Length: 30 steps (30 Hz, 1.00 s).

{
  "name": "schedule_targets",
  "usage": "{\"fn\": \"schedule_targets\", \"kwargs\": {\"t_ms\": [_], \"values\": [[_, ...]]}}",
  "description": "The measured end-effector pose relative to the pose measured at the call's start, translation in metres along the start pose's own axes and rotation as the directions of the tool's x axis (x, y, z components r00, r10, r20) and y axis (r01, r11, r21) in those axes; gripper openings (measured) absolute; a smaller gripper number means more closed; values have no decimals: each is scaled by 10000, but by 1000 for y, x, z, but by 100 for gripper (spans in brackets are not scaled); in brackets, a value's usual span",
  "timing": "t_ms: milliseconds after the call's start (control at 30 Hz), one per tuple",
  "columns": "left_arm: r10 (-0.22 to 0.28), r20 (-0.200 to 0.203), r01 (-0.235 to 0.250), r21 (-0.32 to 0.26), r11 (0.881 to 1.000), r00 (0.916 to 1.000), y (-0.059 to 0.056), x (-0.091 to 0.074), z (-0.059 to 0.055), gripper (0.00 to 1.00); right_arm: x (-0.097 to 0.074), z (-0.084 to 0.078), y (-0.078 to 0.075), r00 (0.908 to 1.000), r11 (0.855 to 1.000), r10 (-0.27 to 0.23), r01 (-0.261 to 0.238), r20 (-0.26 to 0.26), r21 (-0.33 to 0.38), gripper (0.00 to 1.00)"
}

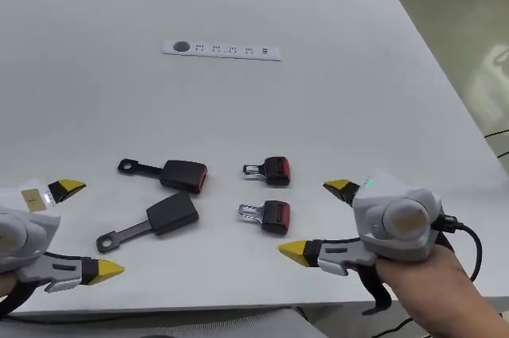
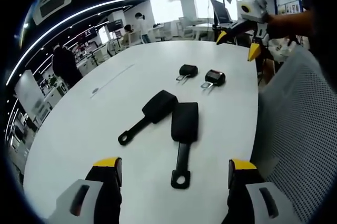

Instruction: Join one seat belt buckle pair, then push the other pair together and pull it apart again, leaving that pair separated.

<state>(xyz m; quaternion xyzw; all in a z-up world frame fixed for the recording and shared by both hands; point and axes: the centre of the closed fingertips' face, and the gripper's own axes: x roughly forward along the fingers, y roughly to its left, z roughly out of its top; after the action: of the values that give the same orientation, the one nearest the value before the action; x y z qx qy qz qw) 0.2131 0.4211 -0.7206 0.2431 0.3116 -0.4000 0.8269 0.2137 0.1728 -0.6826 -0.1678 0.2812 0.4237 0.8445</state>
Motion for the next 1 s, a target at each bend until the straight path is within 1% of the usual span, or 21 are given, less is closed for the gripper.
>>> {"fn": "schedule_targets", "kwargs": {"t_ms": [67, 167, 267, 300, 400, 500, 600, 633, 667, 700, 767, 800, 867, 900, 933, 967, 1000], "values": [[-93, -32, 92, -102, 9999, 10000, -1, 4, 2, 84, 4, 2, 3, 9998, 9998, 210, -210, 36, 63, 70], [-196, -108, 195, -121, 9997, 9997, -1, 10, 5, 81, 11, 1, 4, 9995, 9995, 321, -321, -12, -6, 69], [-277, -56, 276, -155, 9995, 9996, 0, 13, 9, 80, 16, 3, 3, 9992, 9992, 388, -389, 79, 56, 69], [-308, -66, 307, -159, 9994, 9995, 0, 15, 9, 78, 17, 3, 2, 9992, 9992, 406, -406, 18, -48, 68], [-393, -149, 391, -127, 9992, 9991, 0, 19, 11, 76, 18, 0, 0, 9992, 9992, 400, -400, -74, 11, 65], [-428, -163, 425, -176, 9989, 9990, 4, 22, 10, 75, 25, -5, -4, 9990, 9993, 375, -376, -261, -37, 65], [-468, -210, 460, -348, 9983, 9987, 6, 29, 10, 72, 29, -8, -6, 9984, 9991, 406, -408, -395, -62, 65], [-472, -244, 462, -402, 9981, 9986, 8, 32, 8, 71, 31, -9, -7, 9978, 9988, 469, -474, -461, -90, 65], [-375, -193, 363, -592, 9976, 9991, 10, 35, 8, 69, 32, -9, -7, 9976, 9988, 471, -477, -507, -91, 65], [-367, -213, 353, -622, 9974, 9991, 10, 36, 11, 66, 33, -9, -8, 9973, 9987, 497, -502, -538, -92, 65], [-460, -259, 444, -572, 9974, 9986, 8, 39, 12, 63, 36, -12, -8, 9957, 9981, 619, -620, -687, 0, 63], [-525, -288, 510, -508, 9974, 9982, 7, 41, 12, 63, 38, -13, -10, 9953, 9979, 638, -643, -724, -55, 62], [-620, -367, 603, -460, 9971, 9974, 6, 46, 8, 62, 43, -17, -12, 9938, 9974, 706, -718, -858, -107, 62], [-646, -434, 626, -460, 9970, 9970, 6, 50, 5, 62, 45, -19, -13, 9928, 9972, 730, -744, -945, -112, 62], [-651, -462, 630, -446, 9970, 9968, 7, 51, 4, 61, 47, -19, -13, 9923, 9969, 749, -769, -986, -172, 62], [-706, -501, 685, -421, 9968, 9962, 6, 50, 9, 60, 50, -21, -13, 9906, 9957, 851, -885, -1073, -267, 61], [-755, -524, 735, -404, 9965, 9958, 6, 51, 9, 59, 51, -21, -12, 9899, 9952, 892, -930, -1099, -302, 60]]}}
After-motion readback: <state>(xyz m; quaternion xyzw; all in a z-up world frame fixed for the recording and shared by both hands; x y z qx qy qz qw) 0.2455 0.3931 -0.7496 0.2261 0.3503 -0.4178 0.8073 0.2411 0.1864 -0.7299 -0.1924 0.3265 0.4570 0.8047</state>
